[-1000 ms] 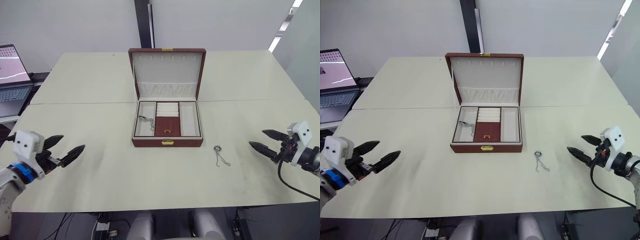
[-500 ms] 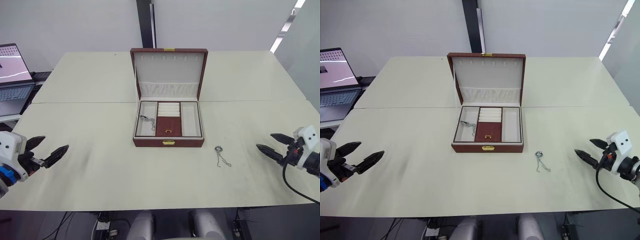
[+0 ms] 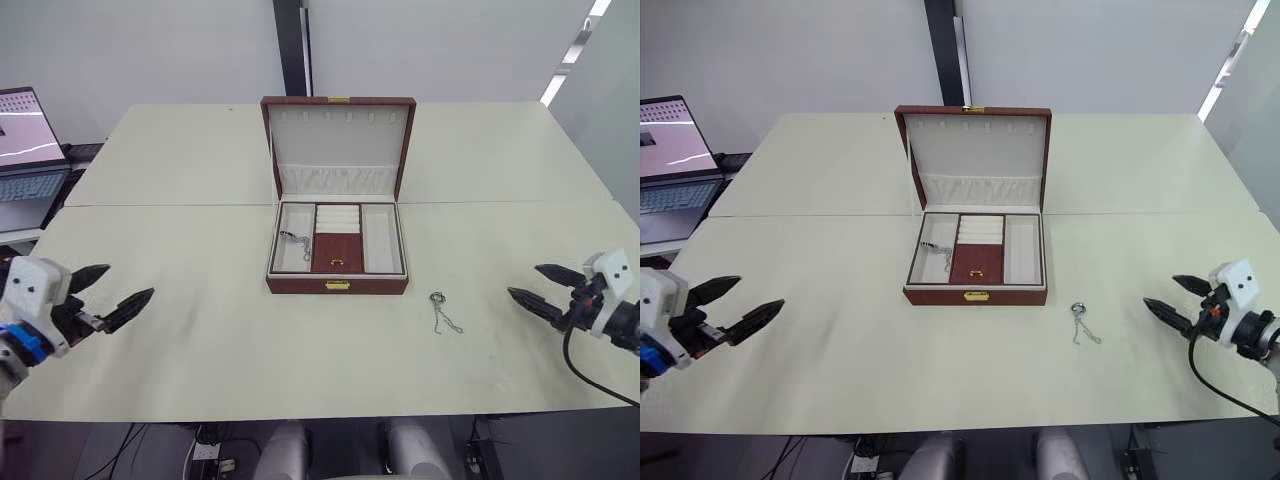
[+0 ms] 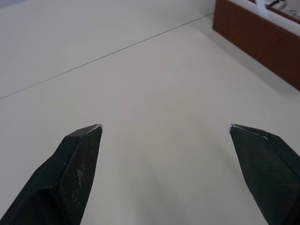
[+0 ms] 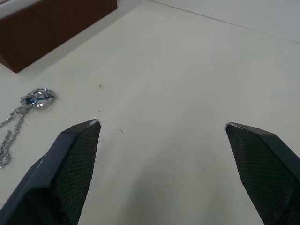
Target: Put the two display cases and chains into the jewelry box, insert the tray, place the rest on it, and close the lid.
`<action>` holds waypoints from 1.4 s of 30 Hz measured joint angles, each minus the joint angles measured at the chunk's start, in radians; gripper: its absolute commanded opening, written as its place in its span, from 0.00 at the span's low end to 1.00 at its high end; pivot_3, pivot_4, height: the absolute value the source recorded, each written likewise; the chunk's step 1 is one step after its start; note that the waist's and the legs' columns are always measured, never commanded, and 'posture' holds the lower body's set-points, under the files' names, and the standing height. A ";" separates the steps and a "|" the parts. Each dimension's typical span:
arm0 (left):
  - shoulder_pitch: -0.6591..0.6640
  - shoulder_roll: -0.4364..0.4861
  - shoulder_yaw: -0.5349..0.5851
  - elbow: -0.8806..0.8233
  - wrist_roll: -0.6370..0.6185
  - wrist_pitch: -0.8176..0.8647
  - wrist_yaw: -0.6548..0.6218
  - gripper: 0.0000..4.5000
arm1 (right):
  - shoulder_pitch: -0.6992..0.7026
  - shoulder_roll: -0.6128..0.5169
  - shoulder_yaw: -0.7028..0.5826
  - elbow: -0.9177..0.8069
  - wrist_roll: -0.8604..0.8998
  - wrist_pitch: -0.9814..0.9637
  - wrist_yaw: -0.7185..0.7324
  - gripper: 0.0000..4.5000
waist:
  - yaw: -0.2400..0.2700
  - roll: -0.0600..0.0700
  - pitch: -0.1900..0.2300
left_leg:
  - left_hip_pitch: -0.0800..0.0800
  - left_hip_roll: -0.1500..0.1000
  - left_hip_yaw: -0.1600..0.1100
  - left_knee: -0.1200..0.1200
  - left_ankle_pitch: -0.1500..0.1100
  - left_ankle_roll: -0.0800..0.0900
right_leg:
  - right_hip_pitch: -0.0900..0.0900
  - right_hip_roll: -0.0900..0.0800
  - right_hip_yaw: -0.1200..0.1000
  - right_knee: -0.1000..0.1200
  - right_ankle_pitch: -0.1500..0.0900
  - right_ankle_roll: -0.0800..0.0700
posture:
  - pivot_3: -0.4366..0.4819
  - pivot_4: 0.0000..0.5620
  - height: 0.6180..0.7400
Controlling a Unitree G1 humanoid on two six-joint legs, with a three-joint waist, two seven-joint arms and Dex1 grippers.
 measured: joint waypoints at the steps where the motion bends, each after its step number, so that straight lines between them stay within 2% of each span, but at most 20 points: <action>1: 0.001 -0.010 -0.024 -0.035 -0.007 0.004 -0.008 1.00 | 0.019 0.009 0.001 -0.042 0.014 0.017 -0.005 1.00 | 0.001 0.000 0.000 | 0.000 0.000 0.000 0.000 0.000 0.000 | 0.000 0.000 0.000 0.000 0.000 0.000 | 0.48 0.27 1.00; 9: -0.033 -0.067 -0.219 -0.235 -0.032 0.024 -0.049 1.00 | 0.104 0.120 0.096 -0.324 0.045 0.118 -0.126 1.00 | 0.000 0.000 0.000 | 0.000 0.007 0.001 0.001 0.000 0.000 | 0.000 0.002 0.000 0.001 0.000 0.000 | 0.48 0.27 1.00; 15: -0.067 -0.092 -0.331 -0.294 -0.032 -0.016 -0.098 1.00 | 0.130 0.173 0.172 -0.417 0.019 0.144 -0.229 1.00 | 0.000 0.000 0.000 | 0.000 0.008 0.001 0.000 0.000 0.000 | 0.000 0.002 0.000 0.000 0.000 0.000 | 0.48 0.27 1.00; 20: -0.069 -0.100 -0.415 -0.313 -0.016 -0.066 -0.152 1.00 | 0.147 0.226 0.253 -0.452 -0.068 0.152 -0.349 1.00 | 0.001 0.000 0.000 | 0.000 0.008 0.001 0.001 0.000 0.000 | 0.000 0.002 0.000 0.000 0.000 0.000 | 0.48 0.27 1.00; 26: -0.070 -0.098 -0.459 -0.308 0.013 -0.136 -0.212 1.00 | 0.183 0.273 0.307 -0.471 -0.124 0.172 -0.437 1.00 | 0.000 0.000 0.000 | 0.001 0.008 0.001 0.001 0.000 0.000 | 0.000 0.002 0.000 0.001 0.000 0.000 | 0.48 0.27 1.00; 35: -0.092 -0.110 -0.478 -0.249 0.036 -0.197 -0.228 1.00 | 0.199 0.279 0.362 -0.493 -0.218 0.160 -0.509 1.00 | 0.000 -0.002 -0.002 | 0.001 0.008 0.001 0.001 0.000 0.000 | 0.001 0.003 0.000 0.001 0.000 0.000 | 0.48 0.27 1.00; 38: -0.090 -0.114 -0.479 -0.227 0.038 -0.214 -0.234 1.00 | 0.201 0.279 0.366 -0.493 -0.228 0.161 -0.518 0.89 | 0.000 -0.002 -0.003 | 0.002 0.008 0.001 0.001 0.000 0.000 | 0.002 0.003 0.000 0.001 0.000 0.000 | 0.48 0.27 1.00; 42: -0.090 -0.119 -0.480 -0.225 0.039 -0.222 -0.235 1.00 | 0.205 0.268 0.379 -0.498 -0.241 0.162 -0.518 0.61 | 0.000 -0.004 -0.005 | 0.003 0.008 0.001 0.000 0.000 0.000 | 0.002 0.003 0.000 0.000 0.000 0.000 | 0.48 0.27 1.00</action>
